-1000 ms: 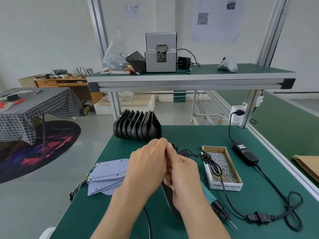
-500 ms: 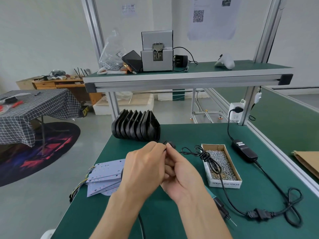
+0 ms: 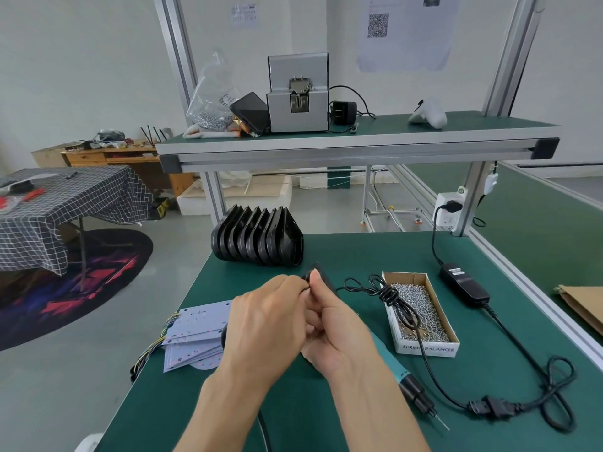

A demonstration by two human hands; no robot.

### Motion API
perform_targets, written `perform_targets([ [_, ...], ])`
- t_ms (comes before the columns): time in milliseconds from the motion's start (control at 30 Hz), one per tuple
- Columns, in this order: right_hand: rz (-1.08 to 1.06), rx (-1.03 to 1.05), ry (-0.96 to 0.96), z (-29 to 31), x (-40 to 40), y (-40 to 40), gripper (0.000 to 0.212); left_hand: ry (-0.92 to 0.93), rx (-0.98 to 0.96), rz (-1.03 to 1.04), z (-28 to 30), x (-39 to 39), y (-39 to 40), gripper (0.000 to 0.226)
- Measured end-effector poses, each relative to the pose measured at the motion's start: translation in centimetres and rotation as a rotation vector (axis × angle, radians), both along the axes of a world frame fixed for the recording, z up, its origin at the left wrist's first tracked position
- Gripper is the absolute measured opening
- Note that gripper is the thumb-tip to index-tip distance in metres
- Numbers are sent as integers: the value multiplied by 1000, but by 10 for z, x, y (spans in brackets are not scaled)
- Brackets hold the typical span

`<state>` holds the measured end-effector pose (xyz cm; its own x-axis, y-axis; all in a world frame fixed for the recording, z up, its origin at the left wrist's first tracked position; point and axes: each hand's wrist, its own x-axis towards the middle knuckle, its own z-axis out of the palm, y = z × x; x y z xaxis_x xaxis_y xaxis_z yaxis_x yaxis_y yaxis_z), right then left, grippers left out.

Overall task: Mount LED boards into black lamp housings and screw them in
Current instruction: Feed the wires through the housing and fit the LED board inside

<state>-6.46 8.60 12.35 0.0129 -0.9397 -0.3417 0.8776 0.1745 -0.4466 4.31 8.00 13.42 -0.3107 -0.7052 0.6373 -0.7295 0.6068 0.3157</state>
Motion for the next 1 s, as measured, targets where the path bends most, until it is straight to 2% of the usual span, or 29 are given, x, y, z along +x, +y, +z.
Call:
perform_targets([
  [133, 12, 25, 17, 0, -2, -3, 39, 9, 24, 16, 2, 1, -1, 20],
  [367, 24, 43, -114, -4, -2, -2, 53, 32, -5, 4, -3, -3, 7, 20],
  [633, 39, 90, -148, -19, 0, -5, 56, -28, 7, 38, -10, -1, 15, 27],
  [833, 34, 120, -128, -32, -2, -7, 63, -50, 13, 31, -16, 0, 22, 20],
  [933, 10, 160, -156, -38, -4, -10, 56, -89, 48, 35, -22, 0, 25, 20],
  [1000, 16, 181, -205, -41, -5, -10, 39, -80, 33, 9, -24, 1, 28, 19],
])
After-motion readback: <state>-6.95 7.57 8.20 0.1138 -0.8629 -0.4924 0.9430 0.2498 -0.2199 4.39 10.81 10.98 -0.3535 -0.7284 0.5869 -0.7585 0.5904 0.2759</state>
